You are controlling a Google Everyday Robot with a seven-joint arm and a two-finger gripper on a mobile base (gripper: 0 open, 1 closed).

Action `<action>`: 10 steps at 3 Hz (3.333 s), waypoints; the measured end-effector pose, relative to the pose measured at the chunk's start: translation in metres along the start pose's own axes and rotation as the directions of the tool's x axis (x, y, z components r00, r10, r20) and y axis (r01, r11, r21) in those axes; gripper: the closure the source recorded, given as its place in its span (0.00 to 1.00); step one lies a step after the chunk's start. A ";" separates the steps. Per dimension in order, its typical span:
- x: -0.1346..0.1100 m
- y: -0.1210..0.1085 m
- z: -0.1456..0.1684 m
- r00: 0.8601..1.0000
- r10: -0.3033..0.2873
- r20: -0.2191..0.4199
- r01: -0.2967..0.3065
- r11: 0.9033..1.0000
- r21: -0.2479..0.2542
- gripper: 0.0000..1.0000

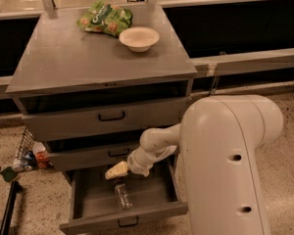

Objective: Pick water bottle from bottom drawer and place on counter

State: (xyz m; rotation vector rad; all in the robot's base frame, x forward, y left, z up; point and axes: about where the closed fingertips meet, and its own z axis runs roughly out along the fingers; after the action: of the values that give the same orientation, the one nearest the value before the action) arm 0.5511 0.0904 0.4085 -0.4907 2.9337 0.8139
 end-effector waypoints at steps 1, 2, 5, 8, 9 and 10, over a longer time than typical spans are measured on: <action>-0.003 -0.007 0.029 1.000 0.030 -0.008 -0.030 1.000 0.000 0.00; -0.007 -0.017 0.077 0.999 0.041 -0.013 -0.040 0.998 0.046 0.00; -0.006 -0.025 0.137 0.996 -0.078 0.037 0.072 0.987 0.143 0.00; -0.024 -0.050 0.203 0.995 -0.086 -0.041 0.095 0.947 0.308 0.00; -0.022 -0.060 0.226 0.990 -0.128 -0.058 0.140 0.932 0.333 0.00; -0.019 -0.071 0.245 0.983 -0.168 -0.069 0.181 0.920 0.348 0.00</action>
Offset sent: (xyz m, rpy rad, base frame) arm 0.0202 0.0460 -0.1059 -0.0755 0.0080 -0.0489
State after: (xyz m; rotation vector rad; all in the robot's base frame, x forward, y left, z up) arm 0.5846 0.1637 0.1654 -0.7266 2.9171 0.2490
